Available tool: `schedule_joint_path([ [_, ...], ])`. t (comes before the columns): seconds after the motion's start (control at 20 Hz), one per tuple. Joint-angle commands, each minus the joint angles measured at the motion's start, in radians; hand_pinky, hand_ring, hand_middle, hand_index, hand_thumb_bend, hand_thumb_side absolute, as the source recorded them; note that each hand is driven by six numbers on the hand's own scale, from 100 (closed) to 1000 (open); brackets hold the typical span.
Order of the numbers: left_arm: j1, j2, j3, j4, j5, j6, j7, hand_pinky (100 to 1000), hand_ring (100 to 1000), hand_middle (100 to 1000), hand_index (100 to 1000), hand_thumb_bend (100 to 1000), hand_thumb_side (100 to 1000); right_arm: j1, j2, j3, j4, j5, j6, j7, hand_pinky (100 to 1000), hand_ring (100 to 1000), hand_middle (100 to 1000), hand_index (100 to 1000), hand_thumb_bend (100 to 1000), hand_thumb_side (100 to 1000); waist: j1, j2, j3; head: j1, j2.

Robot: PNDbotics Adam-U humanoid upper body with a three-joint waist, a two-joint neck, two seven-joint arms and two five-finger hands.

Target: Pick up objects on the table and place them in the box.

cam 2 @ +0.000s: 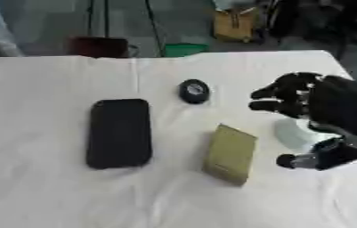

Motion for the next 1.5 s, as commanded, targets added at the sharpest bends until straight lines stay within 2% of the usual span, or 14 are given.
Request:
schedule_joint_path([
  [0.05,-0.004,0.009,0.005,-0.021,0.004,-0.003,0.007,665,713,763,888,177,997,-0.001,-0.018,-0.036,-0.017,-0.011,-0.002,-0.048,828,813,870,953,582,398,0.003,-0.015,-0.002,0.006,-0.014],
  [0.45,-0.005,0.008,0.004,-0.021,0.006,-0.005,0.01,663,711,761,889,178,996,0.004,-0.016,-0.039,-0.017,-0.007,-0.01,-0.064,827,811,869,956,598,395,0.006,-0.015,-0.005,0.006,-0.017],
  [0.75,-0.006,0.01,0.003,-0.021,0.007,-0.005,0.008,663,711,761,889,177,996,-0.016,-0.029,-0.008,-0.017,-0.015,-0.025,-0.033,830,821,873,964,639,378,0.005,-0.014,-0.002,0.003,-0.02],
  [0.85,-0.009,0.009,0.001,-0.021,0.008,-0.005,0.006,663,712,762,890,177,994,-0.04,-0.042,0.011,-0.017,-0.002,-0.033,-0.017,861,882,894,980,654,367,0.005,-0.016,0.0,0.002,-0.025],
  [0.95,-0.013,0.01,-0.001,-0.021,0.009,-0.006,0.002,663,712,762,890,177,994,-0.066,-0.054,0.033,-0.017,0.028,-0.037,0.0,870,901,899,982,656,361,0.004,-0.016,0.005,-0.004,-0.03],
  [1.15,-0.015,0.009,-0.006,-0.021,0.011,-0.006,-0.006,663,712,762,890,177,998,-0.118,-0.077,0.098,-0.017,0.123,-0.036,0.064,923,1000,926,996,664,307,0.001,-0.015,0.021,-0.02,-0.026],
  [1.5,-0.029,0.014,-0.018,-0.021,0.016,-0.007,-0.025,662,712,764,890,178,1000,-0.164,-0.078,0.204,-0.017,0.237,-0.045,0.207,951,1000,946,1000,669,265,-0.019,-0.004,0.068,-0.047,-0.017],
])
